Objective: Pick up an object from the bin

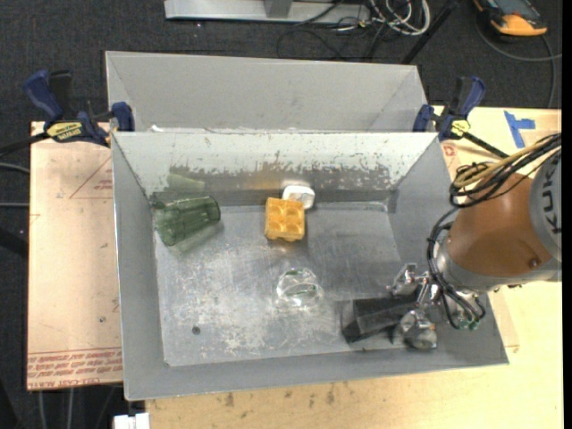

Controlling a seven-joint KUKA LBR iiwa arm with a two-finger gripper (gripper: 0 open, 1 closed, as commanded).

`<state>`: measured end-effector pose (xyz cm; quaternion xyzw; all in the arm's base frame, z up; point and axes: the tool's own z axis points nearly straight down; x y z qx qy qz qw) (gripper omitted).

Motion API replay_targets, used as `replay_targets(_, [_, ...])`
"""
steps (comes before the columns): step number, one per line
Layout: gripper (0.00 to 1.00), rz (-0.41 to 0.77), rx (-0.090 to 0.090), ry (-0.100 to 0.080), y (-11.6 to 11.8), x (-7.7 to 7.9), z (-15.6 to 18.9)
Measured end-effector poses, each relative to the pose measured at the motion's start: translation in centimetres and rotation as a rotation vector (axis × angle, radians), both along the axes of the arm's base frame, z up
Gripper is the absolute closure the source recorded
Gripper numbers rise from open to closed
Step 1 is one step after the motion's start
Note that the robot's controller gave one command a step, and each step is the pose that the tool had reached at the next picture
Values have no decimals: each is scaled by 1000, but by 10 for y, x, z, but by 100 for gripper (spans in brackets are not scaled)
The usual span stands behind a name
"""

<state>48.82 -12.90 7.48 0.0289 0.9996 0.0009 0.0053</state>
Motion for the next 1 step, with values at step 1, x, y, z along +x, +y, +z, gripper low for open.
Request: replay_targets(1, [100, -23, -2, 8, 10, 19, 163])
